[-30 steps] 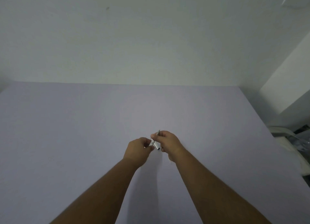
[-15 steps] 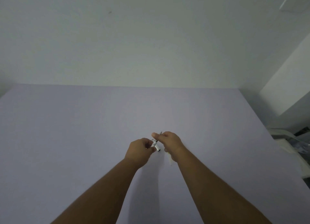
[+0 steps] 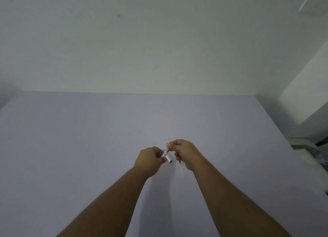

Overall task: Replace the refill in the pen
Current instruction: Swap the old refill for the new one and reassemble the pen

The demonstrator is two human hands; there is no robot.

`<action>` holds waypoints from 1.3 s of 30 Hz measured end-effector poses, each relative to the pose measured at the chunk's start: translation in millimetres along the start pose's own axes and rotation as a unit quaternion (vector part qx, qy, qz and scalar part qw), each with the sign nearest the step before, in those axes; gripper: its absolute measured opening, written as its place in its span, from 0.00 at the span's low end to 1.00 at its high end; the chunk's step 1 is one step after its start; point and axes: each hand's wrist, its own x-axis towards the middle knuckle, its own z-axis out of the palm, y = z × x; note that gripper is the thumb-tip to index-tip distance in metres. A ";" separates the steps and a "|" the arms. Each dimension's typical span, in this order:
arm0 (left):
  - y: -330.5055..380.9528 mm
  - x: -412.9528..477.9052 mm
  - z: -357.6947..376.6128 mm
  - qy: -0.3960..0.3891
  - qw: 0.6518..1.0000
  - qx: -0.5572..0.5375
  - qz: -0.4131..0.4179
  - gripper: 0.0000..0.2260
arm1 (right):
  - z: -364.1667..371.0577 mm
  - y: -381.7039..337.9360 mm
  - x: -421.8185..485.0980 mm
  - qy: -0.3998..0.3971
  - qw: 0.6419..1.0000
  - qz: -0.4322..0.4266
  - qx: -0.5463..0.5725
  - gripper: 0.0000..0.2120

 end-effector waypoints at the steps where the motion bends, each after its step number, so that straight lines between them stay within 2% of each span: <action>1: 0.1 -0.3 0.9 -0.004 1.000 0.001 0.002 0.06 | 0.1 -0.4 0.1 0.014 0.999 0.015 -0.030 0.09; 4: 0.8 0.0 2.1 -0.009 1.000 0.001 -0.002 0.07 | 1.5 -0.9 0.7 0.022 0.998 0.043 -0.044 0.14; 6: 0.6 1.8 1.1 -0.005 1.000 -0.008 -0.009 0.08 | 1.8 -0.9 0.4 -0.004 0.999 0.027 0.024 0.08; 8: 1.1 2.3 0.9 -0.005 1.000 -0.014 -0.011 0.08 | 2.3 -2.9 -1.5 -0.012 0.999 0.009 0.034 0.05; 11: 1.0 0.6 3.7 -0.010 1.000 -0.023 -0.012 0.08 | 3.1 -7.3 -2.8 0.029 0.995 0.037 -0.088 0.15; 13: 0.3 -0.9 4.0 -0.008 0.999 -0.036 -0.016 0.07 | 4.5 -8.1 -2.6 0.030 0.994 0.042 -0.092 0.18; 15: -0.7 -0.3 2.8 -0.003 0.999 -0.050 -0.021 0.07 | 5.0 -7.2 -2.2 0.006 0.999 0.031 -0.019 0.13; 17: -0.9 0.0 1.5 0.000 0.998 -0.054 -0.023 0.06 | 4.6 -6.3 -3.5 -0.006 1.000 0.008 0.007 0.06; 22: -0.8 -1.7 4.0 -0.003 0.998 -0.060 -0.021 0.06 | 8.4 -8.4 -4.2 0.047 0.995 0.031 -0.084 0.16; 26: 0.1 0.0 3.0 0.008 0.997 -0.068 -0.025 0.06 | 8.1 -7.6 -5.5 0.004 1.000 0.005 0.010 0.08; 30: -0.4 -0.8 5.6 0.010 0.998 -0.053 -0.018 0.06 | 12.3 -8.2 -2.2 0.067 0.992 0.017 -0.106 0.20; 31: -0.5 -1.1 6.2 0.011 0.998 -0.055 -0.020 0.06 | 13.6 -8.3 -1.4 0.073 0.990 0.019 -0.120 0.20; 34: -2.0 0.0 5.3 0.016 0.997 -0.071 -0.035 0.06 | 11.8 -9.1 -1.8 0.034 0.998 0.019 -0.042 0.14; 36: -2.5 0.5 4.5 0.016 0.997 -0.070 -0.035 0.06 | 9.9 -7.8 -2.3 0.023 0.999 0.006 -0.033 0.12; 39: -3.4 -0.6 6.5 0.013 0.998 -0.054 -0.026 0.06 | 11.3 -7.0 -0.4 0.061 0.992 0.021 -0.110 0.21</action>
